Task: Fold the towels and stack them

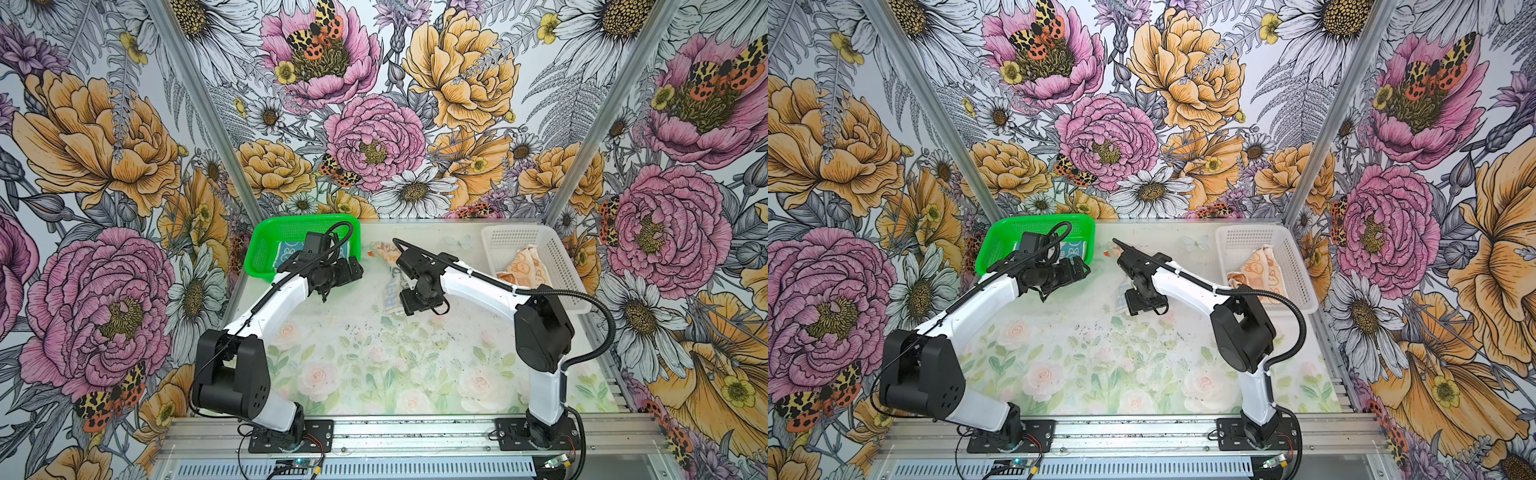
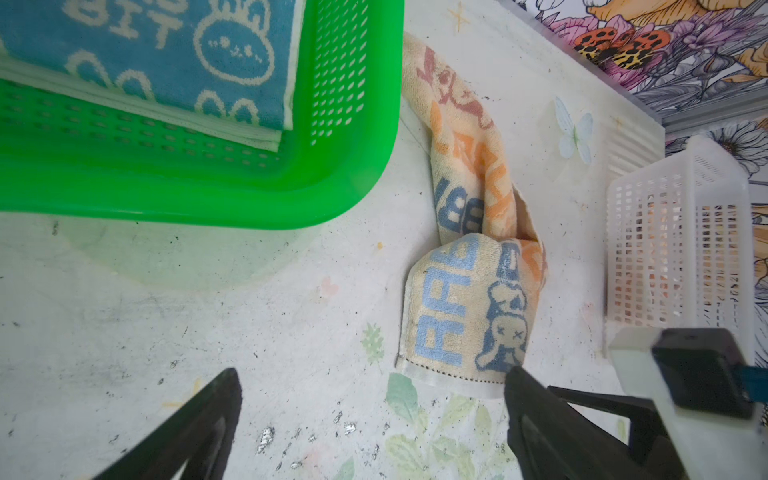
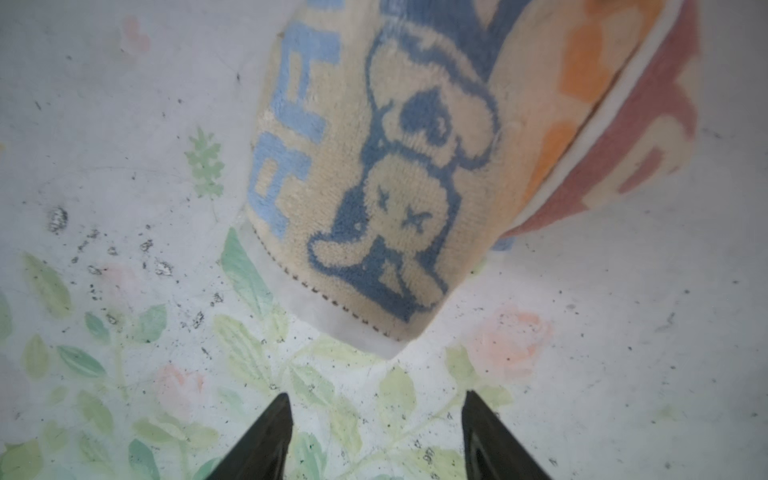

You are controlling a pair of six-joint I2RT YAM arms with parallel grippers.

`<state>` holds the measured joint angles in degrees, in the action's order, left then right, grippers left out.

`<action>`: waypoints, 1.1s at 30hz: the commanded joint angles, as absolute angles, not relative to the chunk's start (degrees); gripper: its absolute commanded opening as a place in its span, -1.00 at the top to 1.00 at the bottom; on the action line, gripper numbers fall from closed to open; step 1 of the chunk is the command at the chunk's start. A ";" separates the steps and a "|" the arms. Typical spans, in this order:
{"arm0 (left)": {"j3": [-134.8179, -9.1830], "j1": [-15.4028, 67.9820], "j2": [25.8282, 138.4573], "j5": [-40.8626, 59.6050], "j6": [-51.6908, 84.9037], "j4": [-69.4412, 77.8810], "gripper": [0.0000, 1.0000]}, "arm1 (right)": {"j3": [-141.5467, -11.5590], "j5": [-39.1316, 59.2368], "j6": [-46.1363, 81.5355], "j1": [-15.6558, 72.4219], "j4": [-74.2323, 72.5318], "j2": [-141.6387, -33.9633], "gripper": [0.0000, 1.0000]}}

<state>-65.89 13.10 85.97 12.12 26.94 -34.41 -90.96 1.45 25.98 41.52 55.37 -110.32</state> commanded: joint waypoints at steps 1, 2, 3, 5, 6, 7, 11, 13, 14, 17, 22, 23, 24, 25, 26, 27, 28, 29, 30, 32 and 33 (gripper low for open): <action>-64.86 16.39 85.35 14.19 28.29 -33.71 -0.98 | -87.89 2.62 27.31 40.42 51.27 -108.15 -0.32; -64.75 17.66 85.80 14.13 28.42 -33.73 -0.98 | -86.99 2.82 27.50 39.95 50.79 -107.81 -0.31; -64.77 19.26 86.52 14.06 28.51 -33.69 -0.98 | -86.07 3.18 27.70 39.16 50.22 -107.44 -0.32; -64.86 22.12 88.63 14.84 28.28 -33.74 -0.98 | -84.23 3.83 28.04 37.56 49.26 -106.44 -0.33; -64.94 23.38 89.97 15.31 28.16 -33.81 -0.97 | -83.36 4.08 28.12 36.58 48.76 -105.69 -0.33; -64.98 24.62 91.09 15.55 28.13 -33.77 -0.98 | -82.54 4.15 28.08 35.66 48.31 -104.82 -0.34; -65.76 28.11 95.60 15.03 26.78 -35.11 -0.97 | -80.63 4.38 27.55 32.85 47.81 -102.32 -0.44; -67.02 29.80 98.23 14.19 25.51 -36.59 -0.93 | -79.56 4.31 27.38 31.39 47.64 -101.02 -0.52; -67.66 30.51 99.25 13.67 24.97 -37.11 -0.90 | -78.96 4.52 27.27 30.82 47.47 -100.46 -0.55; -69.84 32.40 102.26 10.00 23.59 -39.15 -0.81 | -77.45 5.17 26.98 28.97 47.11 -98.83 -0.64; -71.29 33.20 103.76 7.22 22.29 -40.08 -0.63 | -74.96 6.35 26.84 26.10 46.33 -96.18 -0.71; -71.37 33.14 105.95 6.91 22.17 -40.16 -0.63 | -74.60 6.69 26.75 25.68 46.16 -95.86 -0.72; -71.54 33.14 106.48 6.52 22.07 -40.17 -0.62 | -74.19 6.94 26.72 25.26 45.95 -95.50 -0.72; -71.79 33.14 107.05 6.30 21.90 -40.08 -0.59 | -73.94 7.23 26.71 24.98 45.72 -95.33 -0.72; -72.12 33.19 107.53 6.08 21.80 -40.08 -0.56 | -73.71 7.42 26.69 24.75 45.57 -95.19 -0.73; -72.46 33.12 108.06 5.77 21.71 -40.08 -0.52 | -73.56 7.63 26.63 24.59 45.46 -95.21 -0.73; -72.88 33.14 108.59 5.42 21.71 -40.08 -0.48 | -73.39 7.80 26.63 24.54 45.29 -95.19 -0.73; -73.24 33.14 109.04 5.29 21.64 -40.03 -0.45 | -73.26 7.92 26.64 24.51 45.18 -95.14 -0.73; -73.66 33.22 109.53 4.99 21.54 -40.01 -0.40 | -73.20 7.99 26.63 24.41 45.06 -95.13 -0.73; -74.35 33.22 110.14 4.36 21.46 -40.08 -0.30 | -72.99 8.27 26.63 24.28 44.75 -95.10 -0.73; -74.53 33.16 110.45 4.03 21.36 -40.04 -0.24 | -72.96 8.35 26.74 24.28 44.61 -95.09 -0.73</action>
<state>-73.06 33.26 109.60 6.50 22.17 -40.07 -73.49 7.42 27.35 24.40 46.61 -97.12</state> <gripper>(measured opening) 0.635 0.865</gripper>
